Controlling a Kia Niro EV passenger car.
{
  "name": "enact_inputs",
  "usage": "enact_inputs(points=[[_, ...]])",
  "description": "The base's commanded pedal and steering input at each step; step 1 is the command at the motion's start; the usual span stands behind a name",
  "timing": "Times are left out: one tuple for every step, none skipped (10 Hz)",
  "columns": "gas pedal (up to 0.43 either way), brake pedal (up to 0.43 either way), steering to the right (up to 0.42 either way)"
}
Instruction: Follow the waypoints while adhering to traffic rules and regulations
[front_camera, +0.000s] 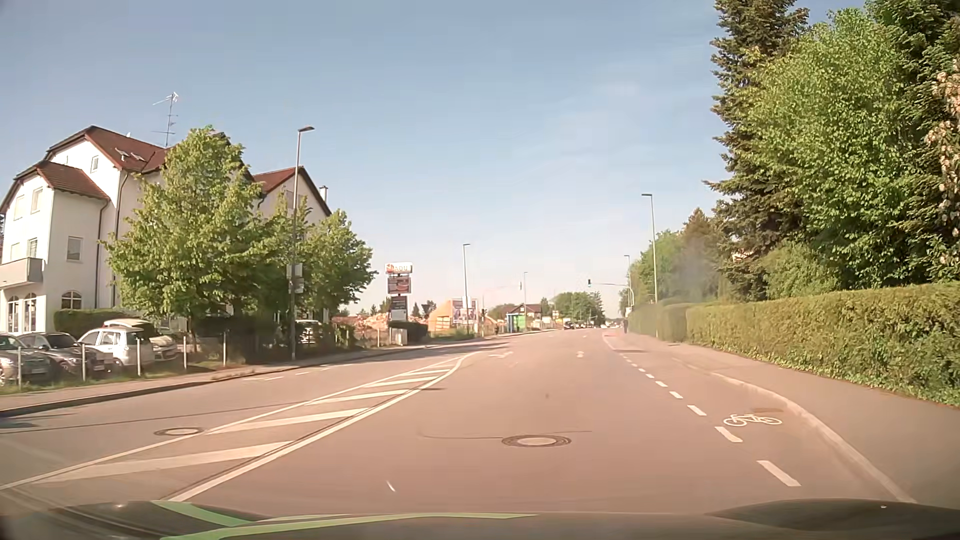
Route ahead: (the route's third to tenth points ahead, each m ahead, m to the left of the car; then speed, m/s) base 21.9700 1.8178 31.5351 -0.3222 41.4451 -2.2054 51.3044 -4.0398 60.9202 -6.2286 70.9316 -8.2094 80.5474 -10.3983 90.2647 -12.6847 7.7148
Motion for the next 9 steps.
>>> enact_inputs(points=[[0.177,0.000,0.097],[0.177,0.000,0.095],[0.177,0.000,0.090],[0.169,0.000,0.081],[0.169,0.000,0.074],[0.157,0.000,0.063],[0.157,0.000,0.054],[0.150,0.000,0.048],[0.138,0.000,0.040]])
